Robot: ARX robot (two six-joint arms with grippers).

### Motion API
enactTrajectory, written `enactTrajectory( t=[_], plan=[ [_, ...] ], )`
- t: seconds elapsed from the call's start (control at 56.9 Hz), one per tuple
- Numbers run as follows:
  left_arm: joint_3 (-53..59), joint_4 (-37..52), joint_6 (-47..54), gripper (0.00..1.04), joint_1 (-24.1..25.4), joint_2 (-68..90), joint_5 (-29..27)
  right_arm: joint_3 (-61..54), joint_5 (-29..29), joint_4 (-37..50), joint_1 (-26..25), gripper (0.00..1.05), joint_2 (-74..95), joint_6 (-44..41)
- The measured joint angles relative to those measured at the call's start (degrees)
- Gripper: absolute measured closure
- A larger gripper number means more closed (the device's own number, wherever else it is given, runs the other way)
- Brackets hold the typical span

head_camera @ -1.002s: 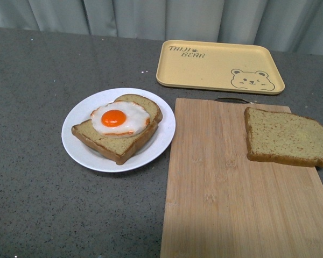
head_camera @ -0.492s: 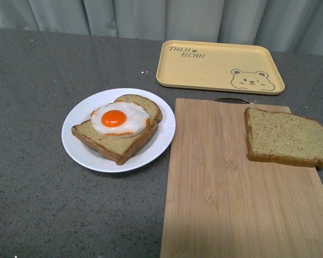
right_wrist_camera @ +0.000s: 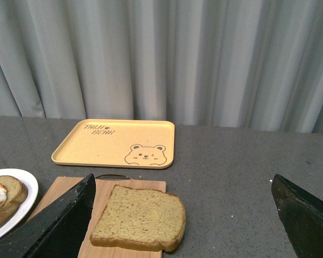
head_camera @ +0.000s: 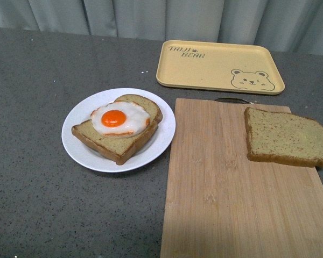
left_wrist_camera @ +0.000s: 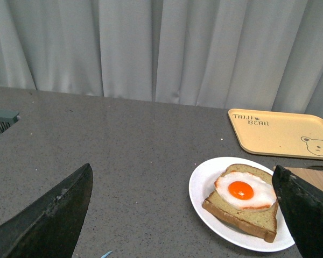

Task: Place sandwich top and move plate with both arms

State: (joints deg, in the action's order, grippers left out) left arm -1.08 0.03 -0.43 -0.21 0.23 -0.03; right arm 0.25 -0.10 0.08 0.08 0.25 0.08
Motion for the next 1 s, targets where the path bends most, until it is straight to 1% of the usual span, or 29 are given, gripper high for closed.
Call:
enactTrajectory(
  t=[0.105, 0.123, 0.141, 0.158, 0.176, 0.193, 0.211, 0.246, 0.281, 0.334, 0.352, 0.387, 0.457, 0.475, 0.545, 0.563, 0.598, 0.633, 0.703, 0.897, 1.002],
  plan=[
    [0.00, 0.00, 0.00, 0.07, 0.00, 0.00, 0.00, 0.02, 0.00, -0.02, 0.00, 0.09, 0.00, 0.00],
    [0.00, 0.00, 0.00, 0.07, 0.00, 0.00, 0.00, 0.02, 1.68, 0.26, 0.48, 0.09, 0.26, -0.85],
    [0.00, 0.00, 0.00, 0.07, 0.00, 0.00, 0.00, 0.00, 4.55, 1.27, 1.62, 0.09, 0.98, -1.88],
    [0.00, 0.00, 0.00, 0.07, 0.00, 0.00, 0.04, 0.02, 12.09, 3.06, 3.65, 0.09, 2.51, -4.61],
    [0.00, 0.00, 0.00, 0.07, 0.00, 0.02, 0.04, 0.04, 13.57, 3.48, 4.11, 0.09, 2.95, -4.61],
    [0.00, 0.00, 0.00, 0.07, 0.00, 0.02, 0.00, 0.20, 19.50, 4.94, 5.77, 0.09, 4.87, -6.95],
    [0.00, 0.00, 0.00, 0.07, 0.00, 0.00, -0.09, 0.26, 22.43, 5.68, 6.38, 0.09, 6.27, -8.72],
    [0.00, 0.00, 0.00, 0.07, 0.00, 0.00, -0.09, 0.42, 25.31, 7.17, 6.51, 0.09, 9.14, -10.21],
    [0.00, 0.00, 0.00, 0.07, 0.00, 0.00, -0.02, 0.70, 25.66, 8.81, 5.68, 0.09, 12.46, -11.50],
    [0.00, 0.00, 0.00, 0.07, 0.00, 0.00, 0.00, 1.38, 23.06, 12.35, 3.06, 0.09, 18.73, -12.24],
    [0.00, 0.00, 0.00, 0.07, 0.00, 0.00, 0.00, 1.88, 20.85, 14.19, 1.51, 0.09, 22.10, -12.22],
    [0.00, 0.00, 0.00, 0.07, 0.00, 0.00, 0.02, 2.58, 18.25, 16.20, -0.20, 0.09, 25.90, -12.20],
    [0.00, 0.00, 0.00, 0.07, 0.00, 0.00, 0.02, 5.46, 10.27, 22.64, -5.25, 0.09, 38.32, -11.17],
    [0.00, 0.00, 0.00, 0.07, 0.00, 0.00, 0.02, 5.90, 9.33, 23.37, -5.81, 0.09, 39.93, -11.04],
    [0.00, 0.00, 0.00, 0.07, 0.00, 0.00, -0.02, 10.73, 1.29, 26.71, -9.97, 0.09, 54.12, -8.63],
    [0.00, 0.00, 0.00, 0.07, 0.00, 0.00, -0.02, 12.74, -1.75, 26.56, -11.13, 0.09, 59.32, -7.26],
    [0.00, 0.00, 0.00, 0.07, 0.00, 0.00, 0.00, 15.10, -4.81, 25.40, -12.22, 0.09, 64.76, -6.19],
    [0.00, 0.00, 0.00, 0.07, 0.00, 0.00, 0.00, 17.90, -9.09, 24.33, -13.35, 0.09, 71.01, -4.59],
    [0.00, 0.00, 0.00, 0.07, 0.00, 0.00, 0.02, 22.67, -14.34, 21.07, -14.58, 0.09, 79.62, -2.43],
    [0.00, 0.00, 0.00, 0.07, 0.00, 0.00, 0.00, 30.53, -23.54, 15.76, -15.65, 0.09, 92.43, 0.44],
    [0.00, 0.00, 0.00, 0.07, 0.00, 0.00, 0.00, 34.60, -26.95, 12.55, -15.89, 0.09, 99.19, 1.70]
  ],
)
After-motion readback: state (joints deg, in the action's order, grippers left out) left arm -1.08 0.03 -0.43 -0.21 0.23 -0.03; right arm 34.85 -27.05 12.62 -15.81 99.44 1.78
